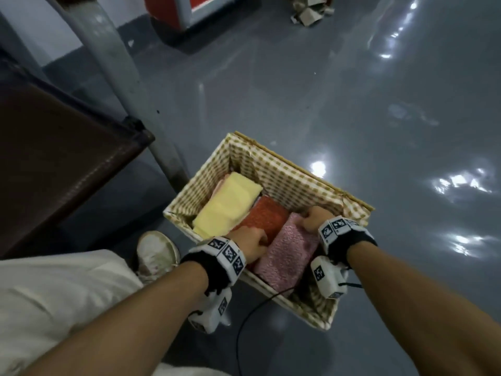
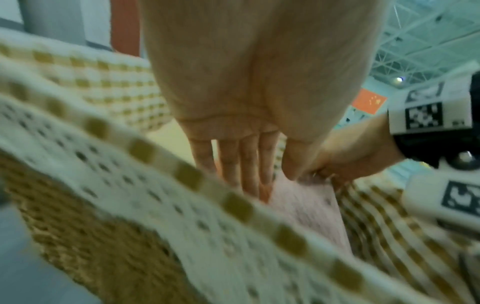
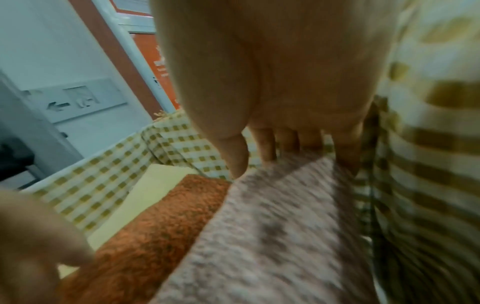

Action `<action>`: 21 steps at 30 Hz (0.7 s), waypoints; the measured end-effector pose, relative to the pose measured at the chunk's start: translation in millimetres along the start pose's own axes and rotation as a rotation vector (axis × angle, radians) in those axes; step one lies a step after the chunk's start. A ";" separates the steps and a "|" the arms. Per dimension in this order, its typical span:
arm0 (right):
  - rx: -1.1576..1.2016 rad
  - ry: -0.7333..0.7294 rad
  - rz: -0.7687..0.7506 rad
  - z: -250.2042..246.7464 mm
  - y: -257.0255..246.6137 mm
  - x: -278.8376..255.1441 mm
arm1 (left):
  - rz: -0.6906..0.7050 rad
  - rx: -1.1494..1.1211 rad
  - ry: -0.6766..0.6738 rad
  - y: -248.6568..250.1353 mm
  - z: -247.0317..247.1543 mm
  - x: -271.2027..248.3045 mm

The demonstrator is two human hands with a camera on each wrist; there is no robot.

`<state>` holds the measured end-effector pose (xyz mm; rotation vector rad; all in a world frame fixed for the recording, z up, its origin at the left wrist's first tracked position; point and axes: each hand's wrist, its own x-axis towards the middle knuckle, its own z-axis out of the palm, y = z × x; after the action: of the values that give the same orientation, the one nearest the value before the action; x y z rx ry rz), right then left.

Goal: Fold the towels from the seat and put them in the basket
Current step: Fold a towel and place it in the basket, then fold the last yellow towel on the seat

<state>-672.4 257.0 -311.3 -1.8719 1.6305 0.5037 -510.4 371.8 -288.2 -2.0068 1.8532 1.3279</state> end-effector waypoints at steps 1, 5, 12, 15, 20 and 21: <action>-0.025 0.025 -0.019 -6.2 -6.5 -2.0 | 0.001 -0.043 0.068 -4.4 -11.4 -7.3; -0.068 0.176 -0.225 -40.4 -53.3 -21.8 | -0.021 -0.172 0.331 -23.1 -68.7 -49.6; -0.133 0.260 -0.789 -104.4 -220.5 -100.1 | -0.025 -0.362 0.843 -79.0 -198.7 -189.9; -0.199 0.304 -0.982 -119.9 -298.1 -146.0 | -0.085 -0.430 1.012 -109.8 -236.0 -267.0; -0.338 0.320 -1.246 -102.4 -423.9 -225.0 | -0.259 -0.393 1.258 -174.1 -232.6 -381.2; -0.367 0.303 -1.287 -92.7 -446.9 -239.6 | -0.304 -0.388 1.285 -189.9 -223.3 -401.0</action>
<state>-285.5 406.1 -5.0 -2.8548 0.1906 -0.0753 -184.9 589.7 17.3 -3.6528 1.3993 0.2018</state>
